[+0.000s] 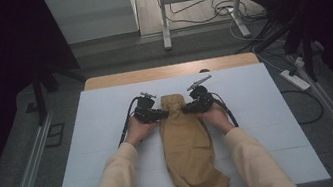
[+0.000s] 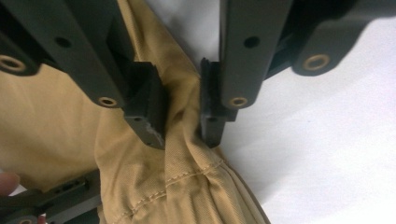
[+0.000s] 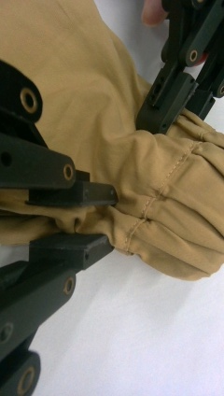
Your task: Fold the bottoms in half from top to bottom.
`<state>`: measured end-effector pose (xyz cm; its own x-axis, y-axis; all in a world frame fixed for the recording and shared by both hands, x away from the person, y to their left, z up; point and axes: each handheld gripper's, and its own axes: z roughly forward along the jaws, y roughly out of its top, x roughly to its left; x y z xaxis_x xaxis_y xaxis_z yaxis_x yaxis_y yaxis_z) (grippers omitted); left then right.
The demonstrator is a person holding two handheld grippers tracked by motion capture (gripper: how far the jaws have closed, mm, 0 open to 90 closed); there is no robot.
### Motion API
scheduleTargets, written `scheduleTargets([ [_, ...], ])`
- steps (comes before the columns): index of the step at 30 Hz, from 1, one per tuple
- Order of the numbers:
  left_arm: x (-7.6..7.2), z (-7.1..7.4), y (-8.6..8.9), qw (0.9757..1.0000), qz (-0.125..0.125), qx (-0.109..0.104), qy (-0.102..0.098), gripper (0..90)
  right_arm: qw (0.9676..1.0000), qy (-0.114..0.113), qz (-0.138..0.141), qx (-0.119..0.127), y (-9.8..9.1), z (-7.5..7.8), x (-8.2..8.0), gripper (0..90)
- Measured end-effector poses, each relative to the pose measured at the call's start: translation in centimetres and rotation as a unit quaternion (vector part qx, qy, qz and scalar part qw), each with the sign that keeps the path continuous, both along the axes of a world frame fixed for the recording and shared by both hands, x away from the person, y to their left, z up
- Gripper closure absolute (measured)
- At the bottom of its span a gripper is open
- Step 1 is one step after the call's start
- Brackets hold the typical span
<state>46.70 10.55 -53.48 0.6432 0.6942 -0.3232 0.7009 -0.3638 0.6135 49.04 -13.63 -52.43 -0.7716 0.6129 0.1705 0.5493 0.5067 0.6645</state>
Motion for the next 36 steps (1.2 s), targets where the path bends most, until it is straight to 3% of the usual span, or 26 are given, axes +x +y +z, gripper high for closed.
scheduleTargets([
  [7, -0.3, 0.3, -0.1, 0.9998, -0.012, 0.002, -0.014, 76.5, 0.9998, -0.012, 0.010, -0.008, -0.1, 0.4, -0.2, 79.9],
  [21, -0.9, 2.5, 0.5, 0.9978, -0.025, -0.010, -0.060, 77.6, 0.9982, -0.057, 0.019, 0.002, -0.3, 3.2, -1.4, 81.1],
  [25, -0.8, 2.9, 0.7, 0.9975, -0.023, -0.017, -0.064, 77.6, 0.9972, -0.071, 0.024, 0.000, -0.3, 4.0, -1.7, 81.2],
  [36, -0.5, 4.2, 0.7, 0.9966, -0.022, -0.016, -0.079, 77.6, 0.9967, -0.078, 0.016, 0.011, -0.4, 4.8, -1.5, 81.2],
])
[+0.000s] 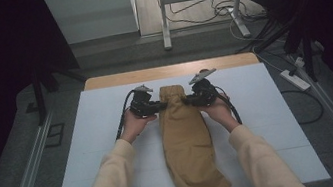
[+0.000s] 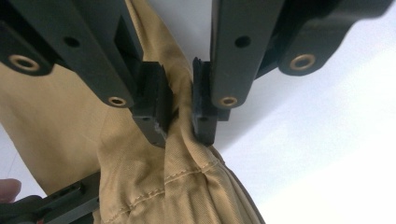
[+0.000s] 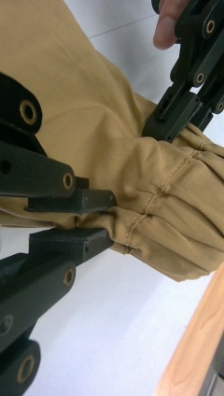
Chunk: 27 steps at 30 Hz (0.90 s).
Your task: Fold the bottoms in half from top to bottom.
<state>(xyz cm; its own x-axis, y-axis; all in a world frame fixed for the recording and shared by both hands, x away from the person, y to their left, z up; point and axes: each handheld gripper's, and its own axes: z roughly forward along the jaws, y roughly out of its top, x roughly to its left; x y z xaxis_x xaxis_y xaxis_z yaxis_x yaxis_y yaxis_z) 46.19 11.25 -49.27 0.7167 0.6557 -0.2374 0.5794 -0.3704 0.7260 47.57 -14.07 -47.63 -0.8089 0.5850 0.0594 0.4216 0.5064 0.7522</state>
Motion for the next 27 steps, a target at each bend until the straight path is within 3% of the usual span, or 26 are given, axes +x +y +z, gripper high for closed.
scheduleTargets([
  [4, 0.1, 0.6, -0.1, 1.0000, 0.000, 0.000, -0.004, 77.6, 1.0000, -0.004, -0.003, 0.005, -0.1, 0.4, 0.1, 81.2],
  [21, 0.2, 0.5, -0.1, 1.0000, 0.000, 0.002, -0.003, 77.6, 1.0000, 0.002, 0.000, 0.007, -0.2, 0.3, 0.3, 81.4],
  [27, 0.6, 2.0, 0.3, 0.9999, 0.001, 0.006, -0.016, 77.7, 0.9999, -0.009, 0.005, 0.010, 0.1, 1.3, 0.5, 81.6],
])
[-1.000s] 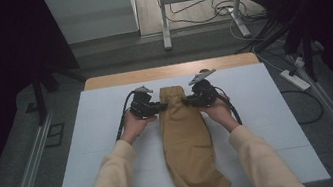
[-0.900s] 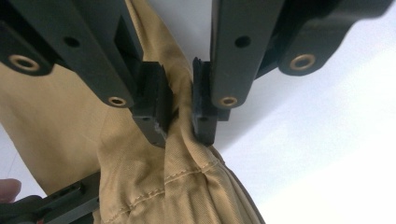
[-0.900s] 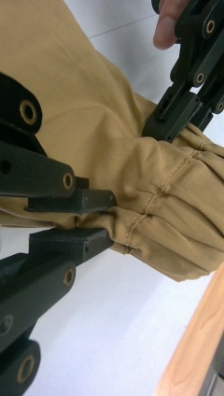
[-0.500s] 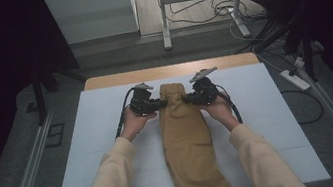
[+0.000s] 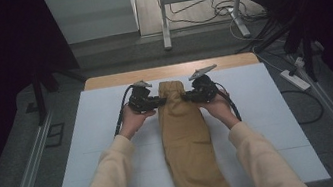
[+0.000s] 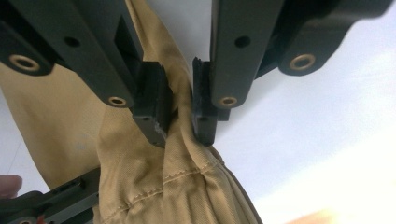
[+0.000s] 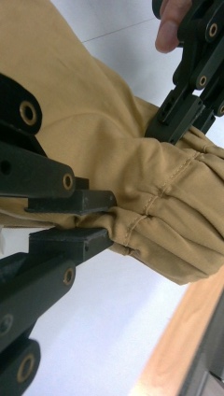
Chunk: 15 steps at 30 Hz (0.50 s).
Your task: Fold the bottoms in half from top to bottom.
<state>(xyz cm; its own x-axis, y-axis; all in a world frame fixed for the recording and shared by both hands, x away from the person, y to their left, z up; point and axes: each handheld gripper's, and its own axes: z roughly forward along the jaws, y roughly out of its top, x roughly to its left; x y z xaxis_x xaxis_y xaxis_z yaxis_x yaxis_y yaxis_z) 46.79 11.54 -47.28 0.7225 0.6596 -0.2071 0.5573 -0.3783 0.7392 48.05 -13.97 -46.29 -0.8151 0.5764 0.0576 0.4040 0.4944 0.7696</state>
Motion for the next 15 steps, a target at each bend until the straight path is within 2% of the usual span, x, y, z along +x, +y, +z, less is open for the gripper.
scheduleTargets([
  [6, 0.2, 2.3, 0.6, 0.9997, 0.000, -0.002, -0.026, 77.9, 0.9996, -0.020, 0.003, 0.020, 0.2, 2.0, 0.4, 81.8],
  [9, 0.1, 2.3, 0.6, 0.9997, -0.002, -0.001, -0.025, 77.8, 0.9995, -0.025, 0.006, 0.020, 0.2, 2.2, 0.4, 81.8],
  [15, -0.1, 1.6, 0.5, 0.9997, -0.005, -0.004, -0.024, 77.8, 0.9997, -0.020, 0.007, 0.013, 0.0, 1.5, 0.2, 81.8],
])
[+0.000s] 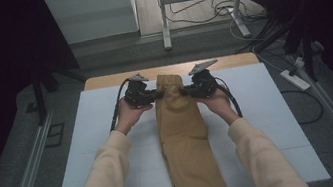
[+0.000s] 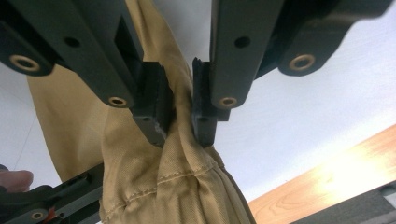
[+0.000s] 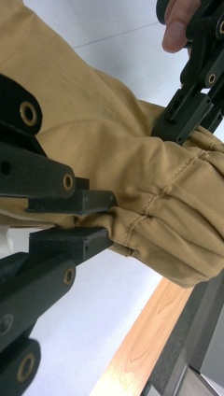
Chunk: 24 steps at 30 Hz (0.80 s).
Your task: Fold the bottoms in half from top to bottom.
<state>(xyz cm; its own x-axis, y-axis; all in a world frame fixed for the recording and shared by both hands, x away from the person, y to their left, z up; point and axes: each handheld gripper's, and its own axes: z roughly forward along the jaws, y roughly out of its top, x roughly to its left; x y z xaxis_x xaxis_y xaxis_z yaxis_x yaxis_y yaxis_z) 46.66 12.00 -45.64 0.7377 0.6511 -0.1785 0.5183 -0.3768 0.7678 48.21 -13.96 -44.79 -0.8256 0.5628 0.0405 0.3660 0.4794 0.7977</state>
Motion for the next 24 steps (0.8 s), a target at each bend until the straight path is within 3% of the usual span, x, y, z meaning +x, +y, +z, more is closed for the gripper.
scheduleTargets([
  [7, -0.2, -0.1, -0.1, 1.0000, -0.005, -0.003, -0.002, 77.8, 1.0000, -0.004, 0.004, 0.007, -0.4, -0.2, -0.2, 81.7],
  [17, -1.0, -0.2, -0.4, 0.9998, -0.017, -0.008, -0.003, 77.8, 0.9998, 0.011, 0.013, 0.013, -1.0, -0.6, -0.8, 81.8],
  [24, -1.7, -0.4, -0.6, 0.9996, -0.027, -0.004, -0.003, 77.8, 0.9995, 0.015, 0.026, 0.007, -1.2, -0.8, -1.4, 81.8],
])
